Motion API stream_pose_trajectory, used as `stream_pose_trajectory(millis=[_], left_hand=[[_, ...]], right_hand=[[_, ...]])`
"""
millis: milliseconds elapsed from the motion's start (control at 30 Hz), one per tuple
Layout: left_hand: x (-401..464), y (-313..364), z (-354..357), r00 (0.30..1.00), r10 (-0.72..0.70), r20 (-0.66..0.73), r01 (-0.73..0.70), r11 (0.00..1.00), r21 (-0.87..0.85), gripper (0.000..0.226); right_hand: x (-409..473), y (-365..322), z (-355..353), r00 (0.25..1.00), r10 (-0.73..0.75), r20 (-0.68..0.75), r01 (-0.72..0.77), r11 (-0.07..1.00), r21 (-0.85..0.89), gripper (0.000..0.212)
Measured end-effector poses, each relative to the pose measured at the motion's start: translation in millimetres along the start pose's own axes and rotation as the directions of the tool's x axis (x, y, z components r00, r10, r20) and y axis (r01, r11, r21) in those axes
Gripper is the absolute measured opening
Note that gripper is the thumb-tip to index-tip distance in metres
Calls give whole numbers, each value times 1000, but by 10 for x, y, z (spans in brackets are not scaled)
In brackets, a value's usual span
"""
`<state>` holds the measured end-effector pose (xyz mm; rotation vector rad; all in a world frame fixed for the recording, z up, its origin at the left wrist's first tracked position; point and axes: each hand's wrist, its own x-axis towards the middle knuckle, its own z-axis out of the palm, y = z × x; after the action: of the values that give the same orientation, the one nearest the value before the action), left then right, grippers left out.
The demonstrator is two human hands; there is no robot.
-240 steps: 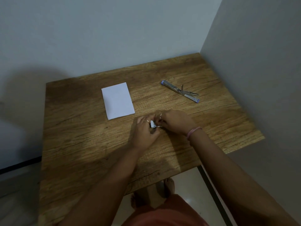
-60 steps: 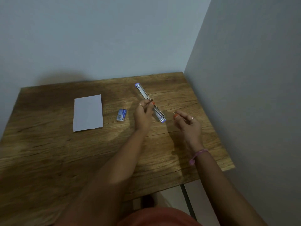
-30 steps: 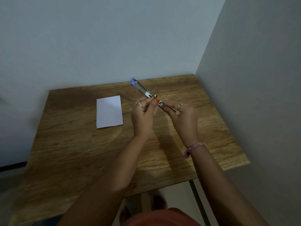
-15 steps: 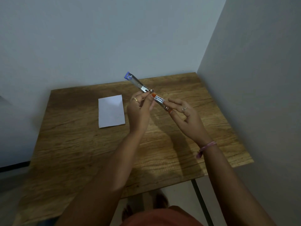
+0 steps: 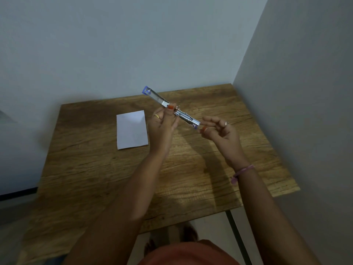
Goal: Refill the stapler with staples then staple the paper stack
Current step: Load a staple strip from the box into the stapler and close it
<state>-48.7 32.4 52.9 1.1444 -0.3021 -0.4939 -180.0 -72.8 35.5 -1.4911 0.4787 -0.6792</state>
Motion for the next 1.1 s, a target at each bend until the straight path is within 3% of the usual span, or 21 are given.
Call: stream_pose_trajectory(millis=[200, 467, 600, 833, 933, 1100], left_hand=[[25, -23, -33, 997, 58, -49, -48, 983, 179, 21], [13, -57, -53, 1000, -3, -18, 6, 988, 156, 36], [-10, -76, -37, 1000, 21, -9, -19, 985, 172, 26], [0, -60, -30, 996, 75, -54, -68, 991, 118, 29], [4, -47, -26, 991, 63, -117, -56, 996, 63, 45], [0, -84, -81, 994, -50, -93, 44, 997, -63, 72]], right_hand=[[-16, 68, 89, 999, 43, -13, -42, 997, 62, 41], [-13, 98, 153, 998, 57, 22, -58, 998, 27, 54], [-7, 128, 182, 999, 37, 34, -37, 999, -2, 61], [-16, 155, 225, 993, -42, -106, 27, 989, -143, 55], [-33, 179, 217, 989, -58, -133, 31, 980, -199, 57], [-56, 276, 201, 999, 38, -26, -40, 997, -69, 60]])
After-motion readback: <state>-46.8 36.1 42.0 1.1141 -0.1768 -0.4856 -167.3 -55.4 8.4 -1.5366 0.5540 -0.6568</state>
